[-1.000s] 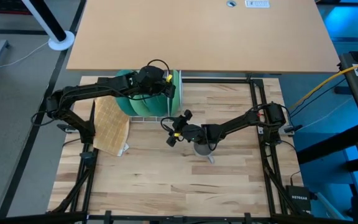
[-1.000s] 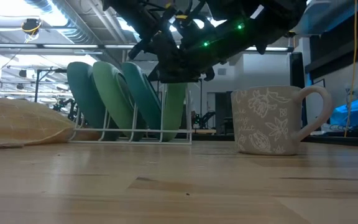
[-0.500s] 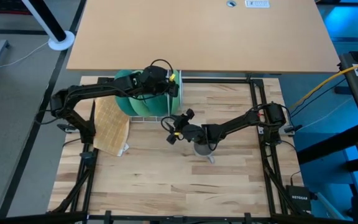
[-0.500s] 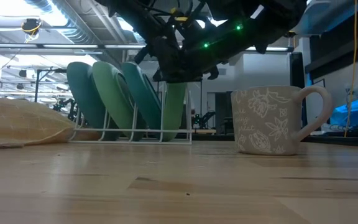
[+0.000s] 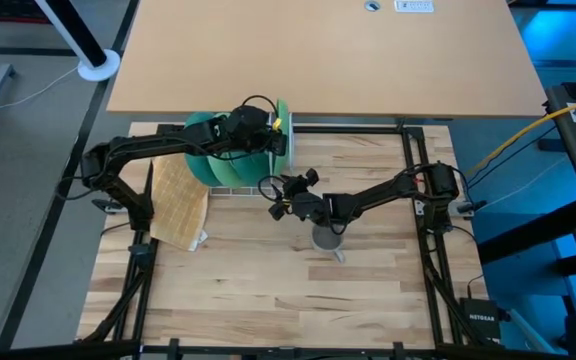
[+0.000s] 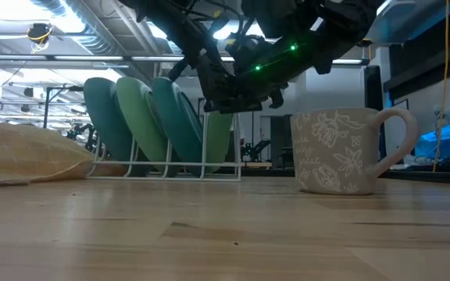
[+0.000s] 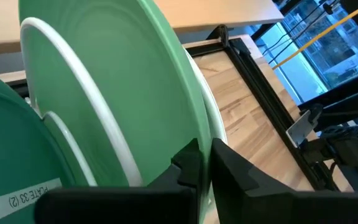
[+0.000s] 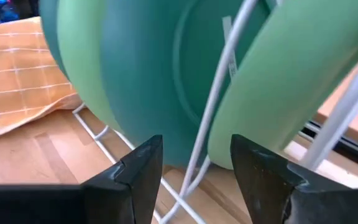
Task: Sort dishes
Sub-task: Put the green plate into the dish rack
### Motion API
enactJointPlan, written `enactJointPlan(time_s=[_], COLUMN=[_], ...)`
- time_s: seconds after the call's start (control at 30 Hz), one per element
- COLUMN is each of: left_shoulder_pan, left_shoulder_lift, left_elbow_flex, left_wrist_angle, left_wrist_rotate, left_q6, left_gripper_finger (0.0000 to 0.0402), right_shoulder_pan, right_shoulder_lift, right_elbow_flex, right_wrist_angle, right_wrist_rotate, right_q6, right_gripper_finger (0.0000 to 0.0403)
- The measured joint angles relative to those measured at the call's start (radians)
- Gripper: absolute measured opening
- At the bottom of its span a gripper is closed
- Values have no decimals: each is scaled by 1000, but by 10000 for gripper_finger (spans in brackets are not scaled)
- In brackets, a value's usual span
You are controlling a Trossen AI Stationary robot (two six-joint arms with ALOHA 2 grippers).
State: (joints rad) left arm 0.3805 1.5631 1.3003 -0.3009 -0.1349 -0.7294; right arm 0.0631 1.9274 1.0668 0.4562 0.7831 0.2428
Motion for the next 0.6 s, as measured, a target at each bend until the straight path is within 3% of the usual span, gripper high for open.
enactJointPlan(time_s=[0.33,0.6], left_shoulder_pan=[0,-2], left_shoulder_lift=[0,0], left_elbow_flex=[0,0], left_wrist_angle=[-2,4], left_wrist_rotate=[9,72], left_q6=[0,-45], left_gripper_finger=[6,5], right_shoulder_pan=[24,64], right_shoulder_lift=[0,0], right_elbow_flex=[0,0], right_wrist_angle=[-4,71], right_wrist_rotate=[-52,-59], right_q6=[22,13], right_gripper_finger=[195,195])
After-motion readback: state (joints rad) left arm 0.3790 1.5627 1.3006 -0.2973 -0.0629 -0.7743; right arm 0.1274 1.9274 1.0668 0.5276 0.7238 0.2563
